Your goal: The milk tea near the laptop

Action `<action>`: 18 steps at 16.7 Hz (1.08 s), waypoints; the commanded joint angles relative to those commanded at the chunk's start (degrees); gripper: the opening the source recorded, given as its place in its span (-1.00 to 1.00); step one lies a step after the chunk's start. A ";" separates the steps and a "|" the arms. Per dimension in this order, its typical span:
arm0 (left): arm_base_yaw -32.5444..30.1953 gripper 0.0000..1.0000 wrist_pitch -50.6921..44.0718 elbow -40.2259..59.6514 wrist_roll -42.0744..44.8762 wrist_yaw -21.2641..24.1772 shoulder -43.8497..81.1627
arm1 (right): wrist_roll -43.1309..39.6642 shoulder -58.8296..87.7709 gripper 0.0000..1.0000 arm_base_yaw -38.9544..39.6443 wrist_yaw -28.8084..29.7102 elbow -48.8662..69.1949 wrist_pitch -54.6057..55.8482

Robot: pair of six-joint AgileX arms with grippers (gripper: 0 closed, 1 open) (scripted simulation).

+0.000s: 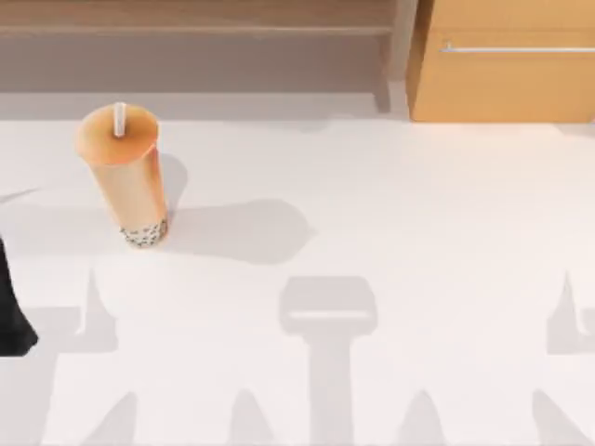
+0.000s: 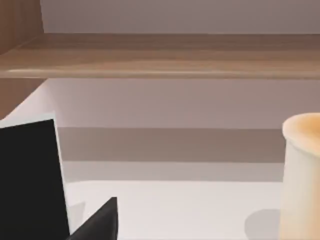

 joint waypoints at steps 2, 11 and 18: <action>0.00 1.00 0.00 0.00 0.00 0.00 0.00 | 0.00 0.00 1.00 0.00 0.00 0.00 0.00; -9.85 1.00 19.14 3.04 -1.96 -7.11 25.05 | 0.00 0.00 1.00 0.00 0.00 0.00 0.00; -15.91 1.00 36.70 6.27 -3.39 -16.01 48.80 | 0.00 0.00 1.00 0.00 0.00 0.00 0.00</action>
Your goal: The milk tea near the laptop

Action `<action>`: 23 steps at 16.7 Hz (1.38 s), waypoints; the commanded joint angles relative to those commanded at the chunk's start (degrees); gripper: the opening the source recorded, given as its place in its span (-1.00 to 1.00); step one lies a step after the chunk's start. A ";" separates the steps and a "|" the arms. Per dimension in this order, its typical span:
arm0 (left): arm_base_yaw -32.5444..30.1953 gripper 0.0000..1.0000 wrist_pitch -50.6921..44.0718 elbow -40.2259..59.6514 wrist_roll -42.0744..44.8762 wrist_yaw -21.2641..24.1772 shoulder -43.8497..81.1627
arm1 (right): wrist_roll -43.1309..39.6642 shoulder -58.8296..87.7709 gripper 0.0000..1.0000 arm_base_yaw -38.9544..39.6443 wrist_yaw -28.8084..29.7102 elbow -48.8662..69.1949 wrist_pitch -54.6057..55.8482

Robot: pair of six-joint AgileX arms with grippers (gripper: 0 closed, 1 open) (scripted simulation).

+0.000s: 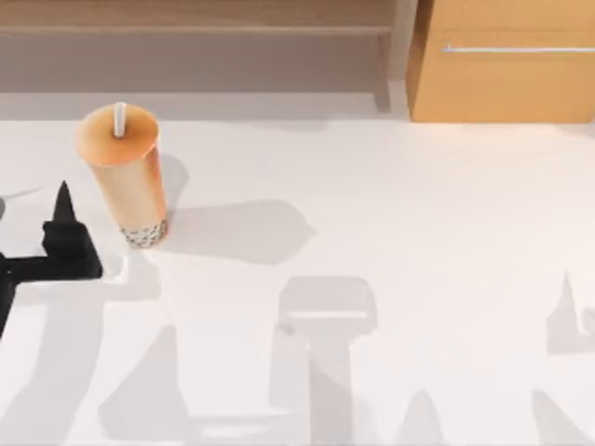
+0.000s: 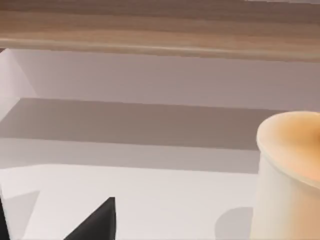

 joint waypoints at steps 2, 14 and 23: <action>-2.15 1.00 4.85 1.04 -0.56 -1.94 6.89 | 0.00 0.00 1.00 0.00 0.00 0.00 0.00; -13.25 1.00 26.99 4.33 -2.18 -10.28 37.80 | 0.00 0.00 1.00 0.00 0.00 0.00 0.00; -10.28 1.00 29.03 9.85 -1.42 -7.26 44.60 | 0.00 0.00 1.00 0.00 0.00 0.00 0.00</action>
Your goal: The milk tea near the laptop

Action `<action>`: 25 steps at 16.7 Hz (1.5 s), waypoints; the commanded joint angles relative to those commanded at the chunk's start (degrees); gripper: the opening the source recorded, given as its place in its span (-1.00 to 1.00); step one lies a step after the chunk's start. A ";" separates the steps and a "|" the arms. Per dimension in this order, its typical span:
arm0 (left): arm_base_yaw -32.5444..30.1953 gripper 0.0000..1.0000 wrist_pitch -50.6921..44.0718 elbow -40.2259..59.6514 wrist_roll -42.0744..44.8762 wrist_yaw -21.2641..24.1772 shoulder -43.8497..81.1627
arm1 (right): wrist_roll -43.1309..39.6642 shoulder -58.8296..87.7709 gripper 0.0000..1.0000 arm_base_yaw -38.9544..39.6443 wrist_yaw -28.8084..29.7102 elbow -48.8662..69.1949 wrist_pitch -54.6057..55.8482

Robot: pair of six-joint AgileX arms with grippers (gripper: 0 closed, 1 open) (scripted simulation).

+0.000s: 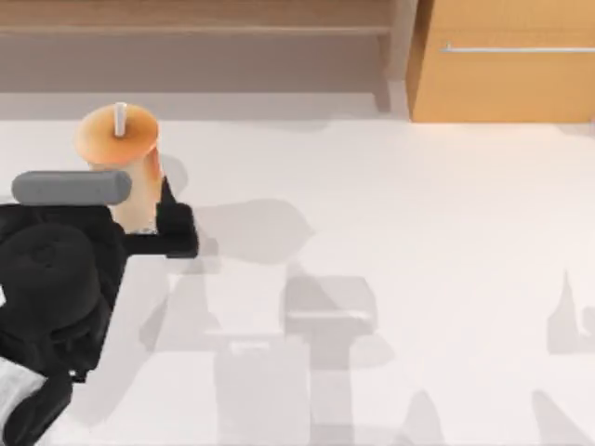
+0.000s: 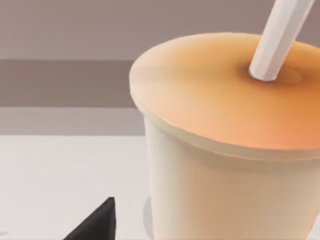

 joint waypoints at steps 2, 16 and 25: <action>1.36 1.00 0.86 4.06 0.29 1.39 5.74 | 0.00 0.00 1.00 0.00 0.00 0.00 0.00; 4.68 0.10 2.25 9.76 1.01 4.77 12.21 | 0.00 0.00 1.00 0.00 0.00 0.00 0.00; 4.68 -1.00 2.25 9.76 1.01 4.77 12.21 | 0.00 0.00 1.00 0.00 0.00 0.00 0.00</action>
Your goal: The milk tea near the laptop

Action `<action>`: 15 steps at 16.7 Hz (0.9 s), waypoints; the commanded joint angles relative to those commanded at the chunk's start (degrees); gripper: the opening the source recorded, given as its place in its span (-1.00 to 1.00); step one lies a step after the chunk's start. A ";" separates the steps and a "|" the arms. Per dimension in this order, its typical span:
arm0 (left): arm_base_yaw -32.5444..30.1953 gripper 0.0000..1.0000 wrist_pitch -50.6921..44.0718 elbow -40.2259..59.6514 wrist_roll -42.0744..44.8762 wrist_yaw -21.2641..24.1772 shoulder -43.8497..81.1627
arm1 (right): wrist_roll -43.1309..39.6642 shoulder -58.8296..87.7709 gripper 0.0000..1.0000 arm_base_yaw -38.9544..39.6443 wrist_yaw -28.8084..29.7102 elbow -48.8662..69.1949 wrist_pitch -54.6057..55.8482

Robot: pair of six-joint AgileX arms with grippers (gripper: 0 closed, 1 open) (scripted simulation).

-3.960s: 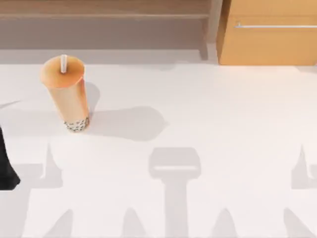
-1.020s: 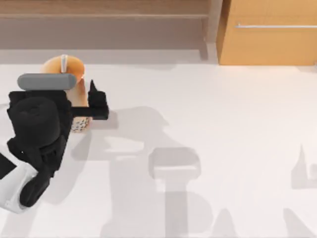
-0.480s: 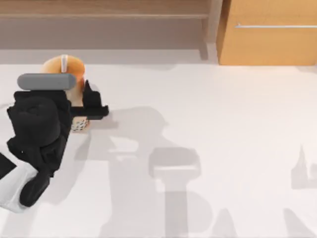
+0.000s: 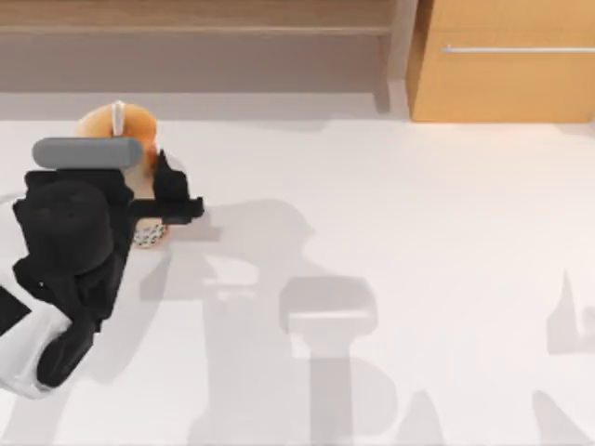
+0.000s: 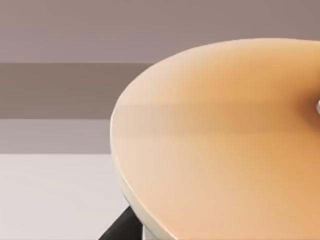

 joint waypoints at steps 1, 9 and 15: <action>0.00 -1.00 0.00 0.00 0.00 0.00 0.00 | 0.00 0.00 1.00 0.00 0.00 0.00 0.00; -0.04 -1.00 -0.68 -0.03 0.09 -0.03 -0.63 | 0.00 0.00 1.00 0.00 0.00 0.00 0.00; -0.05 -1.00 -3.36 0.27 0.10 -0.06 -2.98 | 0.00 0.00 1.00 0.00 0.00 0.00 0.00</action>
